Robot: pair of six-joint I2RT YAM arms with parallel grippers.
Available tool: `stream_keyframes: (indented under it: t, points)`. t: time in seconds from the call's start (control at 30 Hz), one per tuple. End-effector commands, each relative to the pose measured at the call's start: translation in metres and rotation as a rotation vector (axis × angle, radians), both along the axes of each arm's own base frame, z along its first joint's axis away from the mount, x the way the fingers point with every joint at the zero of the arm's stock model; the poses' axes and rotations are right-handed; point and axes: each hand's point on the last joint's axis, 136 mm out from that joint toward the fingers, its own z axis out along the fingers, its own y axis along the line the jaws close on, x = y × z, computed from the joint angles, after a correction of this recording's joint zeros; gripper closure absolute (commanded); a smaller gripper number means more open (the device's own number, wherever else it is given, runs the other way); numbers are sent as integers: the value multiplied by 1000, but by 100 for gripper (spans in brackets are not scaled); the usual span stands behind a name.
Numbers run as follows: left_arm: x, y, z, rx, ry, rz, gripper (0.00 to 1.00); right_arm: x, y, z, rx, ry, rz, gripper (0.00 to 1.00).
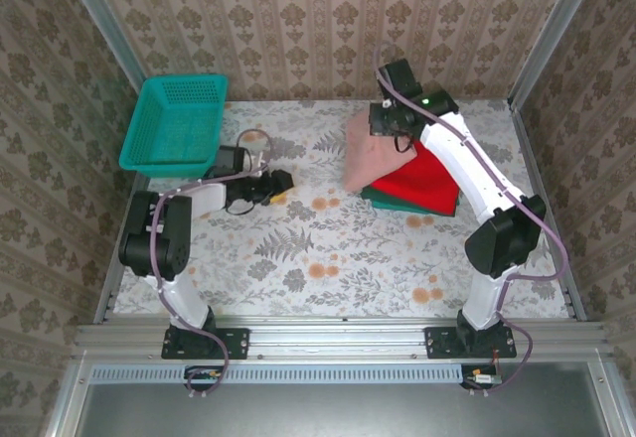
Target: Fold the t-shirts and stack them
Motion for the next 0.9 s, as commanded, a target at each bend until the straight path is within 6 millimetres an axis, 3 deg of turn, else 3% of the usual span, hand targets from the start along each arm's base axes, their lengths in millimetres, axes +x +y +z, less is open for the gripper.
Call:
stream_keyframes:
  t: [0.0,0.1,0.33,0.43,0.67,0.77,0.87]
  points:
    - [21,-26,29,-54,-72,-34,44,8,-8,49,64,-113,-37,100]
    - [26,-41,32,-46,-76,-70,44,7,-29,38,49,-89,-82,100]
    - [23,-45,9,-38,-32,-86,43,-14,-85,-59,148,64,-168,100]
    - [24,-48,3,-41,-21,-88,42,-23,-106,-87,199,106,-203,100]
    - [34,-65,15,-5,-66,-125,41,-36,-132,-118,198,168,-205,100]
    - [48,-84,34,29,-154,-157,40,-36,-137,-124,203,174,-199,100]
    - [58,-119,49,58,-259,-214,37,-36,-142,-127,200,183,-200,100]
